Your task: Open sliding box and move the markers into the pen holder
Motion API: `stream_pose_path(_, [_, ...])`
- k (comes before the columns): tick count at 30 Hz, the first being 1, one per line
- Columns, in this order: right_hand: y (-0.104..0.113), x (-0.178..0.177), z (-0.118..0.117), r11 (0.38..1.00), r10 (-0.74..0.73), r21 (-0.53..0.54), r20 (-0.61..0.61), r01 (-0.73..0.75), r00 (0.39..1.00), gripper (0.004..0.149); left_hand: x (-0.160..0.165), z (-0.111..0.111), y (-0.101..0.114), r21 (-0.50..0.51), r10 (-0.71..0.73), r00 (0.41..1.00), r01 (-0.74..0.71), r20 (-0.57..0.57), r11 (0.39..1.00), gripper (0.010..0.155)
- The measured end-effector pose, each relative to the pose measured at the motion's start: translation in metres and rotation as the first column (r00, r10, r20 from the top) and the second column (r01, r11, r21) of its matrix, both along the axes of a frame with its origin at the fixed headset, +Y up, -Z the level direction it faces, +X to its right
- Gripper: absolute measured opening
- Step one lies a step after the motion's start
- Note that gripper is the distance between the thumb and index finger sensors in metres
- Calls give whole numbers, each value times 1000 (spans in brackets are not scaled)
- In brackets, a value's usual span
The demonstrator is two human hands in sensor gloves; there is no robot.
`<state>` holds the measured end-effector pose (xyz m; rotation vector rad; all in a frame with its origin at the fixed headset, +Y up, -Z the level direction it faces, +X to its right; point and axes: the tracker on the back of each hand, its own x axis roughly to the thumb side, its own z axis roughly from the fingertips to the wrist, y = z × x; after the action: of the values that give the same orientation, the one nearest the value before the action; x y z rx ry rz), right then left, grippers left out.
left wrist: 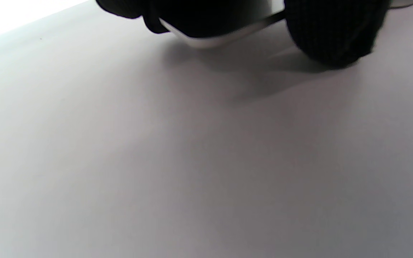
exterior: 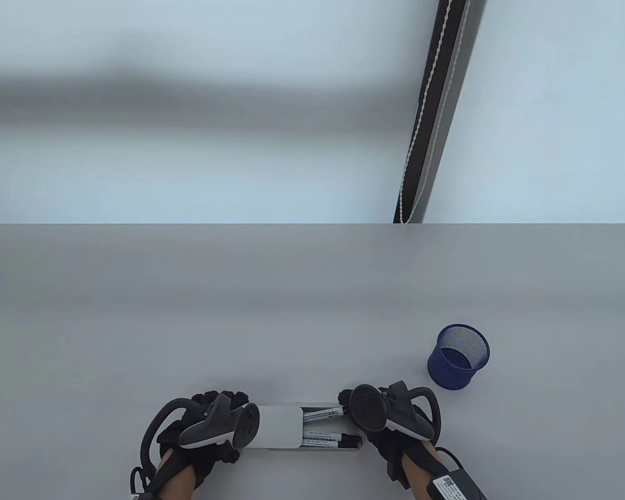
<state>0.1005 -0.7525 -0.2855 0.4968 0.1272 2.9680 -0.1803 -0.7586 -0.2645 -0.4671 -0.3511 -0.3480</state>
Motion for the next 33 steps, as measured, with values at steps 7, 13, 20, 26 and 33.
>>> stream_pose_path(7, [8, 9, -2, 997, -71, -17, 16, 71, 997, 43, 0, 0, 0, 0, 0, 1000, 0, 0, 1000, 84])
stream_pose_path(13, [20, 16, -2, 991, -129, -12, 31, 130, 991, 43, 0, 0, 0, 0, 0, 1000, 0, 2, 1000, 84])
stream_pose_path(20, [36, 24, -1, 979, -204, 4, 43, 204, 978, 43, 0, 0, 0, 0, 0, 1000, 0, 2, 1000, 84])
stream_pose_path(26, [55, 33, 0, 959, -282, 54, 48, 279, 958, 42, 0, 0, 0, 0, -2, 1000, 2, 2, 1000, 84])
stream_pose_path(33, [80, 39, 7, 923, -365, 147, 38, 356, 930, 42, 0, 1, 0, -1, -3, 1000, 3, 2, 1000, 84])
